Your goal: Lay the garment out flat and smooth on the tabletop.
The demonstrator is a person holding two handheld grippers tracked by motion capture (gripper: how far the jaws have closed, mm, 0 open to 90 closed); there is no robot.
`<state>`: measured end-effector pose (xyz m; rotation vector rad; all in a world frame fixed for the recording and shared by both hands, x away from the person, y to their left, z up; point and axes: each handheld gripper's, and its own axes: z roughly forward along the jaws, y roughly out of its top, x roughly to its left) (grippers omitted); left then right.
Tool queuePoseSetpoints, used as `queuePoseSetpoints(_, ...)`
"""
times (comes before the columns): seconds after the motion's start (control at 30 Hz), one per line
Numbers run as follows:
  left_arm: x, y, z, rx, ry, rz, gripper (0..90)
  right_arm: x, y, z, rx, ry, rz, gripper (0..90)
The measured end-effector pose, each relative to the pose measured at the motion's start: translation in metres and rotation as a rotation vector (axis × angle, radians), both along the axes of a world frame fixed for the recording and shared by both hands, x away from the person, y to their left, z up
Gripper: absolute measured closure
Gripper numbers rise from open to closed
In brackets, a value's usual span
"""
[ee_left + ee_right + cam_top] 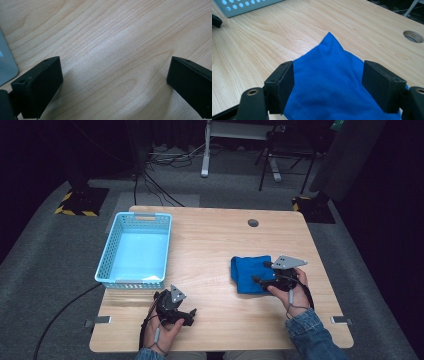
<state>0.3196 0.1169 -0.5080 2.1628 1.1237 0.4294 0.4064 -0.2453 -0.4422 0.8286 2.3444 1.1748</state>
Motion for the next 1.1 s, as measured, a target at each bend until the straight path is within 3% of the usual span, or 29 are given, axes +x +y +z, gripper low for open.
queuePoseSetpoints(0.63,0.0,0.0,0.0,0.0,0.0,0.0,0.3,0.013,0.037,-0.025,-0.045,0.035,0.062,32.0)
queuePoseSetpoints(0.77,0.0,0.0,0.0,0.0,0.0,0.0,0.4,0.017,0.043,-0.033,-0.077,0.061,0.071,40.8)
queuePoseSetpoints(0.87,0.0,0.0,0.0,0.0,0.0,0.001,0.3,0.019,0.046,-0.038,-0.11,0.076,0.076,56.6)
queuePoseSetpoints(1.0,0.0,0.0,0.0,0.0,0.001,0.0,0.3,0.017,0.046,-0.035,-0.125,0.033,0.059,80.4)
queuePoseSetpoints(1.1,0.0,0.0,0.0,0.0,0.001,0.0,0.3,0.016,0.042,-0.028,-0.115,0.021,0.037,84.8)
